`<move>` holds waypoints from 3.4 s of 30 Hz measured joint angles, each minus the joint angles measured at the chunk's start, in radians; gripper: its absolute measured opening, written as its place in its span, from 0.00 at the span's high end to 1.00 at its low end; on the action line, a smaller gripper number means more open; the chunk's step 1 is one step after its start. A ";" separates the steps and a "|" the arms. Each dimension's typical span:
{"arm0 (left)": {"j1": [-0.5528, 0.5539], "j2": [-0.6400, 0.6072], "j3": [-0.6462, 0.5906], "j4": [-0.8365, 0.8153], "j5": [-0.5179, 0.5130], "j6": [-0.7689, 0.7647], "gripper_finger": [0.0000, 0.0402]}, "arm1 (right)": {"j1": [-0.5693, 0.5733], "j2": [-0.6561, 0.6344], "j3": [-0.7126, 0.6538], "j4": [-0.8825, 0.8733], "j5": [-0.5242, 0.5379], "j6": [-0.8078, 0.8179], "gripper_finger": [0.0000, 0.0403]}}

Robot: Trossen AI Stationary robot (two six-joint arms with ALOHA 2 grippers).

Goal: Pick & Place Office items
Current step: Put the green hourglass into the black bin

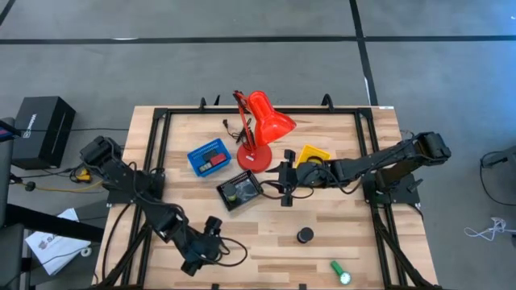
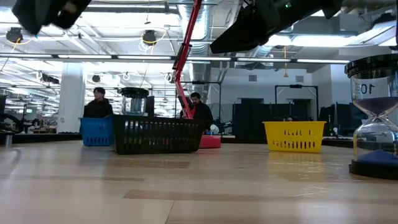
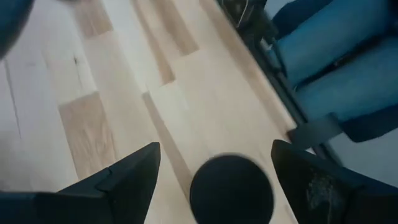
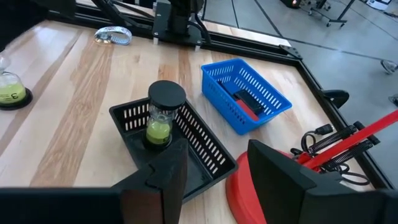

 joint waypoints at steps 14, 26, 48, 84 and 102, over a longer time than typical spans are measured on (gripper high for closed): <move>0.000 0.000 -0.044 0.005 0.034 -0.050 0.24 | 0.000 0.000 0.000 0.000 0.000 0.034 0.61; 0.000 0.000 -0.076 0.006 0.062 -0.051 0.33 | 0.000 0.000 0.000 0.000 0.000 0.034 0.61; 0.193 0.000 -0.074 0.129 0.007 0.050 0.49 | 0.000 0.000 0.000 0.000 0.000 0.034 0.61; 0.679 -0.174 -0.154 0.158 0.053 0.289 0.48 | -0.055 -0.025 0.000 -0.234 0.013 0.017 0.61; 0.691 -0.173 -0.199 0.156 0.174 0.210 0.47 | -0.053 -0.025 0.000 -0.240 0.008 0.034 0.61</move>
